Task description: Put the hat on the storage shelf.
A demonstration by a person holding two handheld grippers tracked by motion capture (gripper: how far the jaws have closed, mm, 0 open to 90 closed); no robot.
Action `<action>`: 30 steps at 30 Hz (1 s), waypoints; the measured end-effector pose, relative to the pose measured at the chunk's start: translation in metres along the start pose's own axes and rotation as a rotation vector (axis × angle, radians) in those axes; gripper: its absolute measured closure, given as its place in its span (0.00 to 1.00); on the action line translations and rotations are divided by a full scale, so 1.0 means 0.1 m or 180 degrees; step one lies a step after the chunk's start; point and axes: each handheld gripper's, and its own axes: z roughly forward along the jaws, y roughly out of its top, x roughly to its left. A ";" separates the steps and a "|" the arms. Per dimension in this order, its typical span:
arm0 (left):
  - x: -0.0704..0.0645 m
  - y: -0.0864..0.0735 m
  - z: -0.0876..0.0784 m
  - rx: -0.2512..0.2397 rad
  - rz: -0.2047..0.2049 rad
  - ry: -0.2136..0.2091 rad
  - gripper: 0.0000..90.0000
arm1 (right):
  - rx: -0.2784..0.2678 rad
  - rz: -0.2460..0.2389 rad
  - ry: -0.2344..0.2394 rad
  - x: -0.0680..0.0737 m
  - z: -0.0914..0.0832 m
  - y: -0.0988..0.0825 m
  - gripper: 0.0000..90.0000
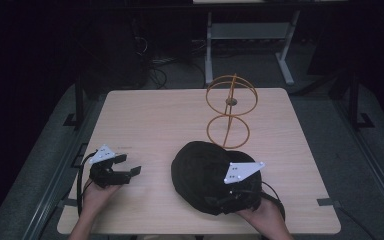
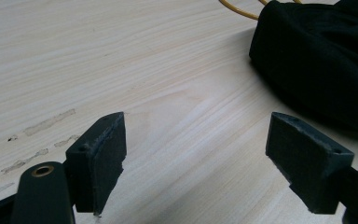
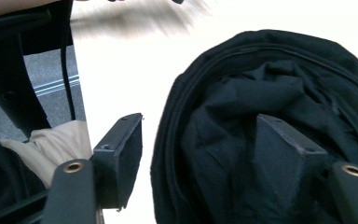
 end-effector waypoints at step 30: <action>-0.01 0.00 0.01 0.0013 -0.0011 -0.0024 0.22 | 0.0708 -0.0041 -0.0029 0.15 0.57 -0.01 0.68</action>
